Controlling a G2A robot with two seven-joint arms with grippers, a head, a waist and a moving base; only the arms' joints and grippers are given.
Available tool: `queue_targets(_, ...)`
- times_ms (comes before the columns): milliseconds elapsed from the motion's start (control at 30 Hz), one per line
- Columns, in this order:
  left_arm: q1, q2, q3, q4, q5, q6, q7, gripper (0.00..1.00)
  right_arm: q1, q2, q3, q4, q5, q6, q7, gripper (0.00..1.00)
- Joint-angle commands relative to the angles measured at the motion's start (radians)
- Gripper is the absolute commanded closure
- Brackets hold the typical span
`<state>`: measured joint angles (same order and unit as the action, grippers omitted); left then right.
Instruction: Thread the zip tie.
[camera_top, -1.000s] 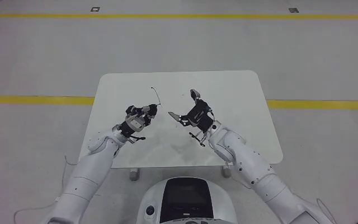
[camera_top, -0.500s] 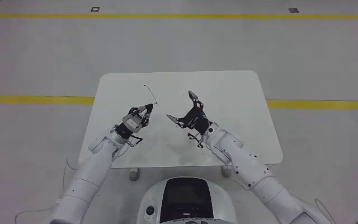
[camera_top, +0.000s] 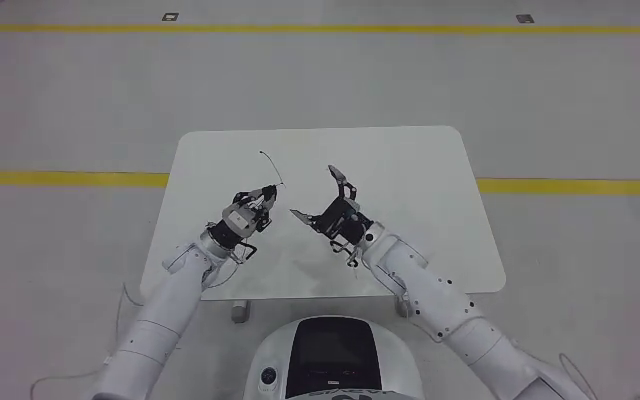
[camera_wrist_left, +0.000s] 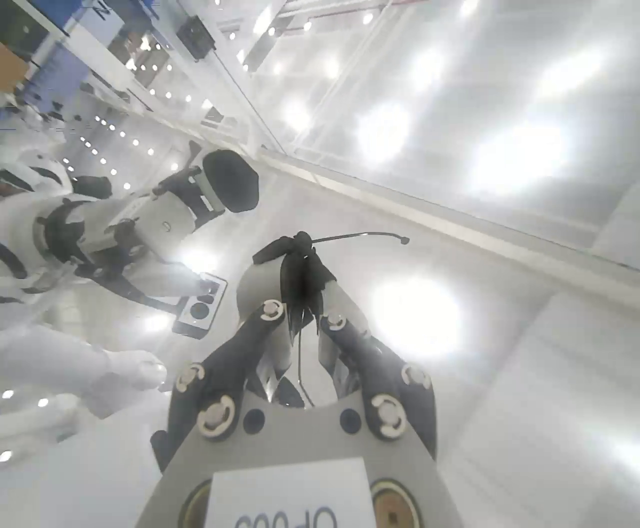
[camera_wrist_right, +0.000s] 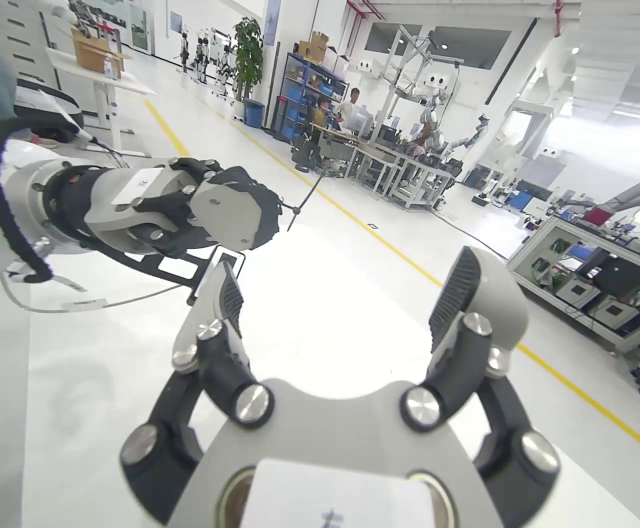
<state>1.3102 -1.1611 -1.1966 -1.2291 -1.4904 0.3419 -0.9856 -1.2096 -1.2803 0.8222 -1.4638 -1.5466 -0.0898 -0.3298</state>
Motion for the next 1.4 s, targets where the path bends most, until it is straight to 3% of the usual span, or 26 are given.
queue_targets(0, -0.007, 0.002, 0.016, 0.003, -0.019, -0.002, 0.013, 1.0, 0.004, -0.005, -0.006, 0.007, -0.011, 0.023, -0.009, 0.0)
queue_targets(67, -0.016, 0.006, 0.016, 0.003, 0.019, -0.006, 0.013, 1.0, 0.006, -0.009, -0.009, 0.013, -0.012, 0.033, -0.007, 0.0)
queue_targets(267, -0.015, 0.006, 0.017, 0.002, 0.017, -0.006, 0.018, 1.0, 0.006, -0.009, -0.009, 0.013, -0.012, 0.033, -0.007, 0.0)
queue_targets(433, -0.001, 0.002, 0.04, -0.018, -0.08, -0.002, 0.051, 1.0, -0.003, -0.011, -0.006, 0.001, -0.023, 0.054, -0.023, 0.0)
queue_targets(533, 0.003, -0.001, 0.046, -0.011, -0.08, -0.002, 0.04, 1.0, 0.003, -0.012, -0.012, 0.008, -0.023, 0.06, -0.032, 0.0)
queue_targets(667, 0.001, -0.012, 0.047, 0.004, -0.08, -0.002, 0.025, 1.0, 0.018, -0.012, -0.026, 0.02, -0.023, 0.062, -0.035, 0.5)
queue_targets(767, -0.001, -0.014, 0.049, 0.008, -0.08, -0.002, 0.021, 1.0, 0.032, -0.012, -0.04, 0.032, -0.023, 0.067, -0.027, 0.6)
queue_targets(1133, -0.001, -0.014, 0.049, 0.008, -0.08, -0.002, 0.021, 1.0, 0.063, -0.007, -0.086, 0.058, -0.023, 0.084, -0.011, 0.79)
queue_targets(1367, -0.001, -0.014, 0.049, 0.008, -0.08, -0.002, 0.021, 1.0, 0.071, -0.006, -0.097, 0.062, -0.023, 0.075, -0.019, 0.8)
